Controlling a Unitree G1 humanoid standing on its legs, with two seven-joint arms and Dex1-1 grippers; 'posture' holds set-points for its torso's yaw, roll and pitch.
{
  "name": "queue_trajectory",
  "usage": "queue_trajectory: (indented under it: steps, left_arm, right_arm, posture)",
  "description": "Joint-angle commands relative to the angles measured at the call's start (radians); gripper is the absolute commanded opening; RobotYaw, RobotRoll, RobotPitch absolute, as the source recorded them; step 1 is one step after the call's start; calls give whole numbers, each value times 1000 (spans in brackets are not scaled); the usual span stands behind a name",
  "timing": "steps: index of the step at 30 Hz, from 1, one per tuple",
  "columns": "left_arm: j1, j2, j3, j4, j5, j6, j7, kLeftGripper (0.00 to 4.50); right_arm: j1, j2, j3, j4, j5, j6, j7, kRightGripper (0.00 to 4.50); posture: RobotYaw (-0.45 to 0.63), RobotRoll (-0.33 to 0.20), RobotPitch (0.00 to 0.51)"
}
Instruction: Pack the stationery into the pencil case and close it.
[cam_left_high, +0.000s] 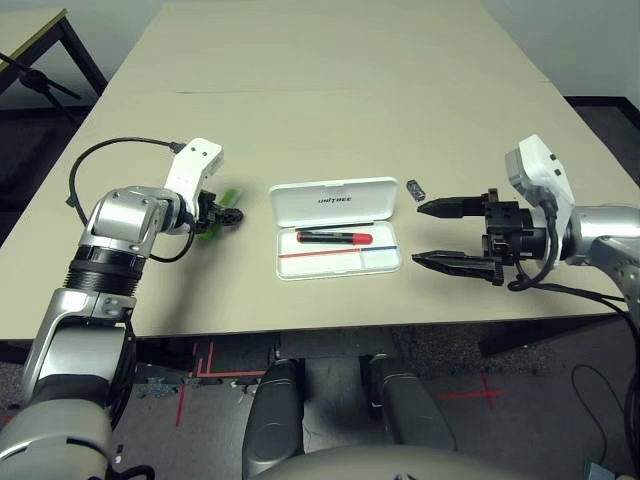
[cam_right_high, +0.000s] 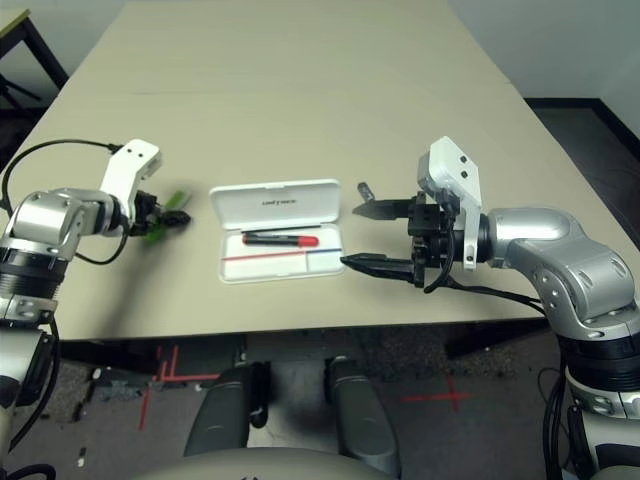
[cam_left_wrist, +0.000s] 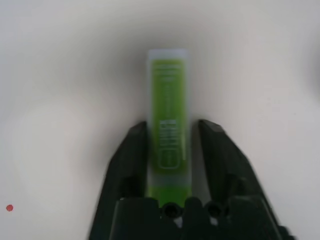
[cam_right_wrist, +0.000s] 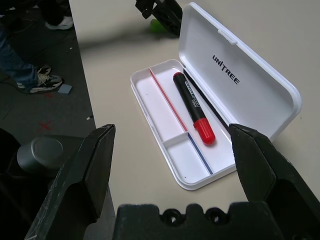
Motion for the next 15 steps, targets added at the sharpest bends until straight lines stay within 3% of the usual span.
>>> queue_trajectory:
  steps: [1,9,15]
  left_arm:
    - [24,34,-28,29,44,-6,-14,1071]
    - [100,132,-17,-50,35,-106,-112,1077]
    - [223,273,18,-173,0,-265,-283,1077]
  right_arm:
    - [6,5,22,-15,0,-13,-3,4500]
    - [3,9,33,-6,-6,-25,-2,4500]
    - [-10,8,49,17,-15,-43,6,4500]
  posture:
    - [-97,0,148]
    - [-82,0,149]
    - [-63,0,149]
